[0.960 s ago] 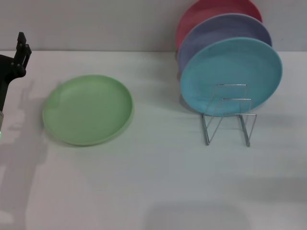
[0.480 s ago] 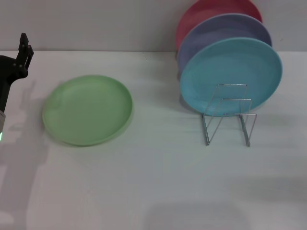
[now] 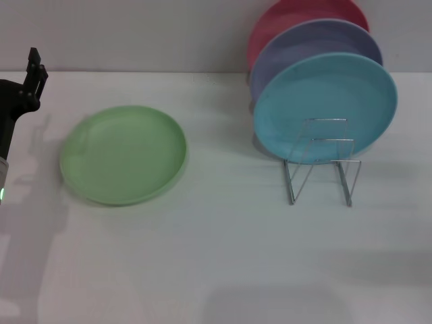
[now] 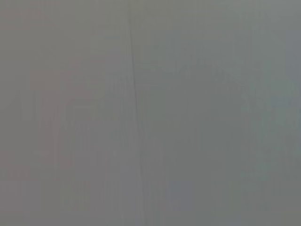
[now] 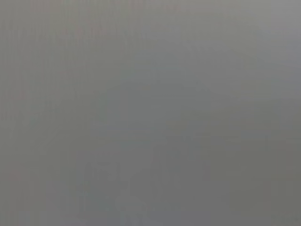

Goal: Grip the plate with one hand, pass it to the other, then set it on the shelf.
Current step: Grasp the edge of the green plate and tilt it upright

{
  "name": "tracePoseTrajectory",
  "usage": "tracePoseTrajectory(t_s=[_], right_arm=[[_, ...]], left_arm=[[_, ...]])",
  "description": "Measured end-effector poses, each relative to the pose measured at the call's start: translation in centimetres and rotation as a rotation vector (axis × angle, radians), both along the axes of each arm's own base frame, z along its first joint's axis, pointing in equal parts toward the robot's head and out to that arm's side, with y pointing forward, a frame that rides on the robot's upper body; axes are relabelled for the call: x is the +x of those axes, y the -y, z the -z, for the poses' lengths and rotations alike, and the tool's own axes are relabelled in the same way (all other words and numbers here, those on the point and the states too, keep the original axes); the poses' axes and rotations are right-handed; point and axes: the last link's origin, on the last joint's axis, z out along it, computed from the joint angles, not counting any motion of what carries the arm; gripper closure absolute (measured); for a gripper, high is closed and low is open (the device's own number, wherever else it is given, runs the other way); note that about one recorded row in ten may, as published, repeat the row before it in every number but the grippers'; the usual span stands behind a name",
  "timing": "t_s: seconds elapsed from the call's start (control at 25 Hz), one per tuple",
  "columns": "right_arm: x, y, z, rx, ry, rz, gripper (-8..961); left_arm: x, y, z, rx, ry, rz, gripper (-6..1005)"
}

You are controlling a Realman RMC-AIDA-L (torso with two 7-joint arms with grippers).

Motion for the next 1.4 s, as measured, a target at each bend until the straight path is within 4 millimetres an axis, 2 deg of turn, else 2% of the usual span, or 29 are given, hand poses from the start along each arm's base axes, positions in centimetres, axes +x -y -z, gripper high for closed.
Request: tracePoseTrajectory(t_s=[0.4, 0.44, 0.48, 0.76, 1.0, 1.4], right_arm=[[-0.4, -0.7, -0.6, 0.016, 0.009, -0.017, 271], [-0.4, -0.8, -0.8, 0.027, 0.006, -0.016, 271], [-0.4, -0.9, -1.0, 0.038, 0.004, -0.015, 271], [-0.2, -0.6, -1.7, 0.071, 0.002, -0.013, 269], [-0.1, -0.4, -1.8, 0.072, 0.013, -0.012, 271], [0.3, -0.4, -2.1, 0.072, 0.024, 0.007, 270]], left_arm=[[0.1, 0.1, 0.0, 0.006, -0.005, 0.009, 245], [0.3, 0.6, -0.1, 0.02, -0.005, 0.031, 245], [0.5, 2.0, 0.0, 0.045, -0.014, 0.083, 245], [0.3, 3.1, 0.5, 0.025, 0.011, 0.094, 246], [0.2, 3.1, 0.6, 0.019, 0.007, 0.089, 246], [-0.3, 2.4, -0.4, 0.059, -0.024, 0.068, 246]])
